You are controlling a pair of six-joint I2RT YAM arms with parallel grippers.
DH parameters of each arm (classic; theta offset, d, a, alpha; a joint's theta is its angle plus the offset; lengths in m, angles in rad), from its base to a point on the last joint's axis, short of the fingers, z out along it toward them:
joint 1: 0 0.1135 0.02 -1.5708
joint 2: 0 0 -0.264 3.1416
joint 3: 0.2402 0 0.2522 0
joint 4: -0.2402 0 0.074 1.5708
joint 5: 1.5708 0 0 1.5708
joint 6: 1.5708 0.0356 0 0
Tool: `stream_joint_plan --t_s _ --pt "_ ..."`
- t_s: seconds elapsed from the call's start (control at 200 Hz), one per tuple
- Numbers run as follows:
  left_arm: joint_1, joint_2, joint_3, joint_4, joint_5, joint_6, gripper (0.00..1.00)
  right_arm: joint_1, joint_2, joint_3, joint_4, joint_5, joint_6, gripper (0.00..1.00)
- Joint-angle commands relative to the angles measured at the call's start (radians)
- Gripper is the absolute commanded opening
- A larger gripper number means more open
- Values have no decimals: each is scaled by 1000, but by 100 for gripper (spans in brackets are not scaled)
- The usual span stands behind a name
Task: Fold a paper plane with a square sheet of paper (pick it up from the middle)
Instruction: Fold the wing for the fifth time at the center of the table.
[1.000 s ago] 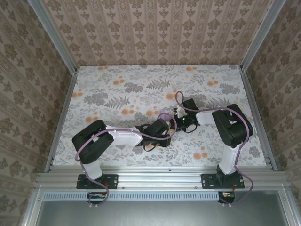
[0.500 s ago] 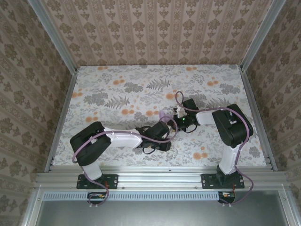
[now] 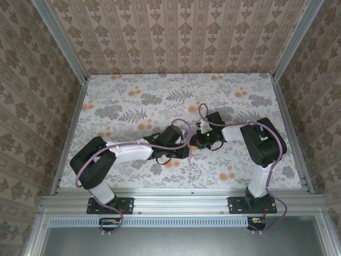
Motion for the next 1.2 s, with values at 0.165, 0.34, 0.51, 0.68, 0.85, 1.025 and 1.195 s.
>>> stream_joint_plan --t_s 0.165,0.34,0.51,0.68,0.85,1.025,1.195 --pt "78 65 30 140 26 -16 13 -2 42 -38 -81 131 -4 1" --pt "109 135 67 172 67 -26 13 -2 43 -35 -80 128 -3 0" --pt "123 185 88 191 95 -30 13 -2 43 -33 -80 127 -3 0" --pt "136 215 98 168 107 -18 13 0 42 -29 -86 130 -8 0" --pt "146 240 87 152 108 -9 13 0 39 -27 -90 134 -11 0" --pt "156 271 99 130 113 4 13 0 24 -24 -98 134 -16 0" --pt "157 288 103 110 113 15 13 0 -11 -18 -108 133 -24 1"
